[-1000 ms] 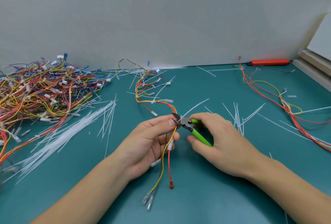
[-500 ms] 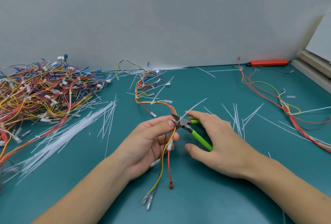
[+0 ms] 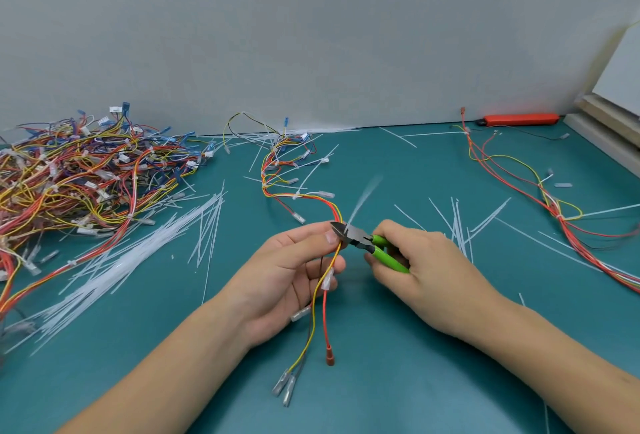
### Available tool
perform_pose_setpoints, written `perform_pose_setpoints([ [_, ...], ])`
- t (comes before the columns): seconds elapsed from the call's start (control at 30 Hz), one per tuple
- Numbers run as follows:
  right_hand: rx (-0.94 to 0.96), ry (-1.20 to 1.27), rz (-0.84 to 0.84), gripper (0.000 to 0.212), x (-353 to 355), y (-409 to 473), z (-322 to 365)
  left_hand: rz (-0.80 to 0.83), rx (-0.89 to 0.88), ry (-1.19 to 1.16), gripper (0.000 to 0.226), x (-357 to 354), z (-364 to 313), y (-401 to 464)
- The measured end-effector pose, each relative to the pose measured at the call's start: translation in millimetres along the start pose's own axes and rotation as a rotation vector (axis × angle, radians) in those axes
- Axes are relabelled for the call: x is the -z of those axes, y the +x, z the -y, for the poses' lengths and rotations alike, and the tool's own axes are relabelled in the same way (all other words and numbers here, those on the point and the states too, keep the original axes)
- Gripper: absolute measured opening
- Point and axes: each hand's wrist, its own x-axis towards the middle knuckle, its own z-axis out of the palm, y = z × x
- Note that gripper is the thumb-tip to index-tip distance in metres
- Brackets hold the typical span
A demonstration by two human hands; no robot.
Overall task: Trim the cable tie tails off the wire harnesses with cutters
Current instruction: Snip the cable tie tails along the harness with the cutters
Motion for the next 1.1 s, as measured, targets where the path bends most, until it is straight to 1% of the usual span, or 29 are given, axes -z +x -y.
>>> perform_pose_setpoints([
  [0.07,-0.007,-0.012,0.002,0.021,-0.1,-0.6,-0.9,0.001,0.002,0.001,0.015,0.2,0.3,0.1],
  [0.2,-0.011,0.031,0.011,0.012,1.0,-5.0,-0.3,0.005,0.001,-0.007,0.018,1.0,1.1,0.4],
  [0.27,-0.008,0.04,0.015,0.028,2.7,-4.3,0.0,-0.005,0.004,-0.007,0.023,1.7,1.4,1.4],
  [0.33,-0.011,0.035,0.018,0.034,4.0,-3.1,0.7,-0.006,0.008,-0.001,0.027,1.8,1.8,1.6],
  [0.43,0.0,0.024,0.024,0.032,3.4,-2.4,-1.3,-0.007,0.011,-0.003,0.033,2.1,1.9,1.3],
  [0.63,0.042,0.025,0.003,0.029,1.6,-1.1,-3.7,-0.006,0.012,-0.004,0.031,1.0,1.5,1.0],
  [0.7,0.056,0.014,0.01,0.02,0.5,-1.5,-3.9,-0.008,0.013,-0.01,0.029,0.6,1.1,0.8],
  [0.77,0.046,0.005,0.018,0.011,0.3,-1.6,-3.6,-0.005,0.012,-0.009,0.02,0.4,0.9,0.6],
  [0.83,0.02,0.042,0.021,0.022,0.8,-1.1,-3.4,0.006,0.01,0.004,0.015,0.3,1.0,0.3],
  [0.9,0.007,0.061,0.023,0.028,2.5,-0.4,-3.2,0.017,0.01,0.013,0.014,0.3,1.0,0.1],
  [1.0,0.002,0.076,0.02,0.023,2.6,-2.2,-4.3,0.022,0.008,0.014,0.014,0.6,1.4,0.0],
  [1.07,0.009,0.096,0.019,0.012,3.3,-3.7,-4.4,0.019,0.006,0.009,0.016,1.2,2.1,0.4],
  [1.1,0.007,0.082,0.02,0.013,4.1,-3.8,-4.2,0.018,0.006,0.004,0.019,1.7,2.4,0.7],
])
